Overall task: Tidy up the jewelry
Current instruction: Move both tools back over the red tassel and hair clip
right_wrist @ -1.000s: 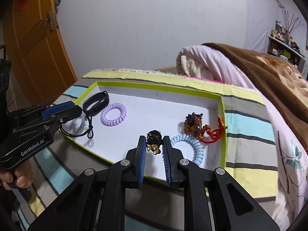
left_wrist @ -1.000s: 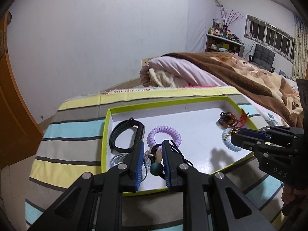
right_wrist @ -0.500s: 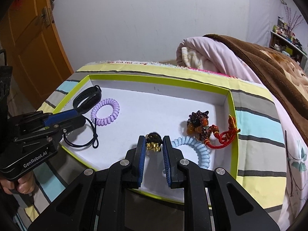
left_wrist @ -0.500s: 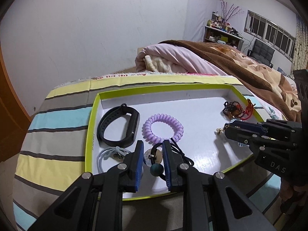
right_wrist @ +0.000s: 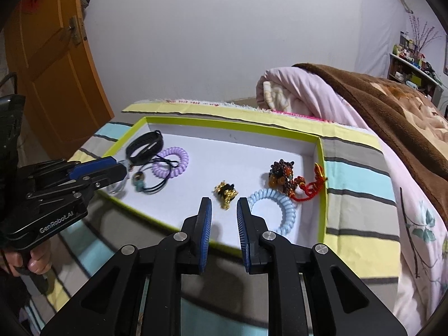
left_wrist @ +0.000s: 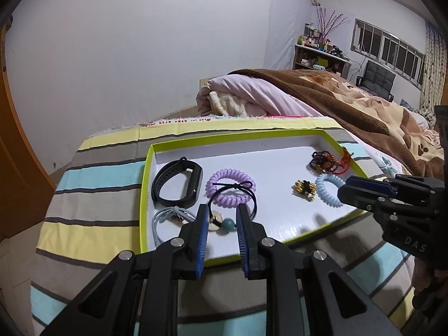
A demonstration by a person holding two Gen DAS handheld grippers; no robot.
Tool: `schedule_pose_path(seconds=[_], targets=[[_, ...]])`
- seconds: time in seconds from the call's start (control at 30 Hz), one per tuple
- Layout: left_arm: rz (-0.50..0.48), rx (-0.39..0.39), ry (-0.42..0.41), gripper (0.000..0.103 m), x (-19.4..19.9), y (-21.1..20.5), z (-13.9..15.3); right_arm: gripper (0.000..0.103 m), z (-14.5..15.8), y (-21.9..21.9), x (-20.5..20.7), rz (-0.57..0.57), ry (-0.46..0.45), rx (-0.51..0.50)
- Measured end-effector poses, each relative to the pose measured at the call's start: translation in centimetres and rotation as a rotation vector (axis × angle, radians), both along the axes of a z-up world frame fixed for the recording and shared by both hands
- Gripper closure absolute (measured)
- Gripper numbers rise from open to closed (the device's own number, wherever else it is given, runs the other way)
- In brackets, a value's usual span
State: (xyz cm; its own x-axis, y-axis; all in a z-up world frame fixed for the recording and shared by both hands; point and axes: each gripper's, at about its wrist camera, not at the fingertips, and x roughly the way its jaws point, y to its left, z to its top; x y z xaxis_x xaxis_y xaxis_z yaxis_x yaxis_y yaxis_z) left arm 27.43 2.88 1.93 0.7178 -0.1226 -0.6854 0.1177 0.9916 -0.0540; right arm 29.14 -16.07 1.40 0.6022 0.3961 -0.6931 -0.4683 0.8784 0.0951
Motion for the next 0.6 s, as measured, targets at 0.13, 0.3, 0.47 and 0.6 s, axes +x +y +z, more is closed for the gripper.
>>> schedule_pose_path(seconds=[0.13,0.3,0.47,0.6], targets=[[0.005,0.000,-0.007,0.082,-1.4,0.0,0.6,0.084,0.7,-0.6,-1.9,0.002,-0.011,0.010],[0.010,-0.011,-0.037,0.082,-4.0,-0.1,1.7,0.084,1.5,-1.4,-4.9,0.011,-0.030,0.026],[0.017,-0.020,-0.063,0.082,-6.9,-0.5,2.5,0.084,2.0,-2.3,-7.5,0.010,-0.043,0.044],[0.025,-0.024,-0.085,0.082,-9.1,-0.8,3.0,0.084,2.5,-3.0,-9.9,0.007,-0.058,0.053]])
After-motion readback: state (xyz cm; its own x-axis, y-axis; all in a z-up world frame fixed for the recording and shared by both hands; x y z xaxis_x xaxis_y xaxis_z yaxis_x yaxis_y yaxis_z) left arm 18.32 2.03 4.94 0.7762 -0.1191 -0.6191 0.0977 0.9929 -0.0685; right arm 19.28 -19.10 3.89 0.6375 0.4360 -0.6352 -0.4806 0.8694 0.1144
